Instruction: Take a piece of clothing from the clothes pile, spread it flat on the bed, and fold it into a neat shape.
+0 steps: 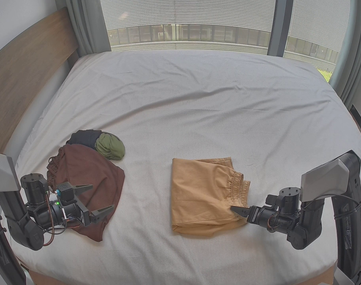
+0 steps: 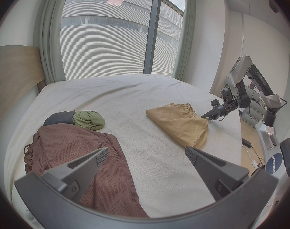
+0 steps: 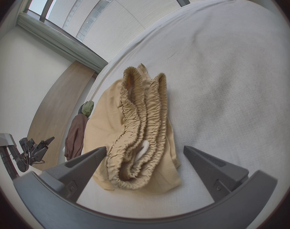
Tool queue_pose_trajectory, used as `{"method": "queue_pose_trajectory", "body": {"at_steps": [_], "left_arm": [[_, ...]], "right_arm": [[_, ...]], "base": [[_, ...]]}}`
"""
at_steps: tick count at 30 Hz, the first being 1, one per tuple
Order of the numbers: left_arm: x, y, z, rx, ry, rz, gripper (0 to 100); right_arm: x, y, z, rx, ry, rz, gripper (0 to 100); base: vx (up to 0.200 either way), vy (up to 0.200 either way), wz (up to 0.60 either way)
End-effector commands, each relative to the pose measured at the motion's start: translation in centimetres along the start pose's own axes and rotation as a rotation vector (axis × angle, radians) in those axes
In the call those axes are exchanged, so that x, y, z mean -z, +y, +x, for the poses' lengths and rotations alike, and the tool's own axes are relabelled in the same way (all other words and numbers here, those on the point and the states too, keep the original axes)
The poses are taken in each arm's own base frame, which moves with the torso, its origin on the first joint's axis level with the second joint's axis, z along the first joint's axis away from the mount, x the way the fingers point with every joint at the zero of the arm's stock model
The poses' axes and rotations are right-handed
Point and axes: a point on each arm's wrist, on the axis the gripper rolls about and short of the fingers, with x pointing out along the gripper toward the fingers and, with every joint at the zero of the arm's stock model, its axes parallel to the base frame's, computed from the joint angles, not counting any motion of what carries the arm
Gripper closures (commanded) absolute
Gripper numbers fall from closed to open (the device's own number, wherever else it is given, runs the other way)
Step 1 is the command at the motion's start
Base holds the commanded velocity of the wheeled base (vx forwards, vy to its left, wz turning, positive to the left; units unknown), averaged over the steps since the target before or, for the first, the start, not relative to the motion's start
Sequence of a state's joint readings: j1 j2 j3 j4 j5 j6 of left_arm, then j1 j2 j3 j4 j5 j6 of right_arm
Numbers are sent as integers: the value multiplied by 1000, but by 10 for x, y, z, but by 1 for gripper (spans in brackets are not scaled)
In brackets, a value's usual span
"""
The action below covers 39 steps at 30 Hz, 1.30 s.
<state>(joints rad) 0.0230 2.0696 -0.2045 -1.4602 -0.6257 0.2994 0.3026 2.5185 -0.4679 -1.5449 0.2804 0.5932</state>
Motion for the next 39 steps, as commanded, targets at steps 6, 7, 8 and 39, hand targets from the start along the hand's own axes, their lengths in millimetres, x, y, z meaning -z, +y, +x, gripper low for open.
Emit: {"method": "queue_pose_trajectory", "body": {"at_steps": [6, 7, 8, 39], "left_arm": [[2, -4, -2, 7, 9, -4, 0], [1, -4, -2, 8, 8, -4, 0], [1, -4, -2, 10, 7, -3, 0], [0, -5, -1, 10, 4, -1, 0]], "right_arm": [[13, 16, 11, -48, 40, 88, 0], [13, 18, 13, -55, 39, 97, 0], [12, 18, 13, -56, 38, 98, 0], [13, 17, 27, -47, 4, 112, 0]], "base": [[0, 0, 0], [0, 0, 0], [0, 0, 0], [0, 0, 0]]}}
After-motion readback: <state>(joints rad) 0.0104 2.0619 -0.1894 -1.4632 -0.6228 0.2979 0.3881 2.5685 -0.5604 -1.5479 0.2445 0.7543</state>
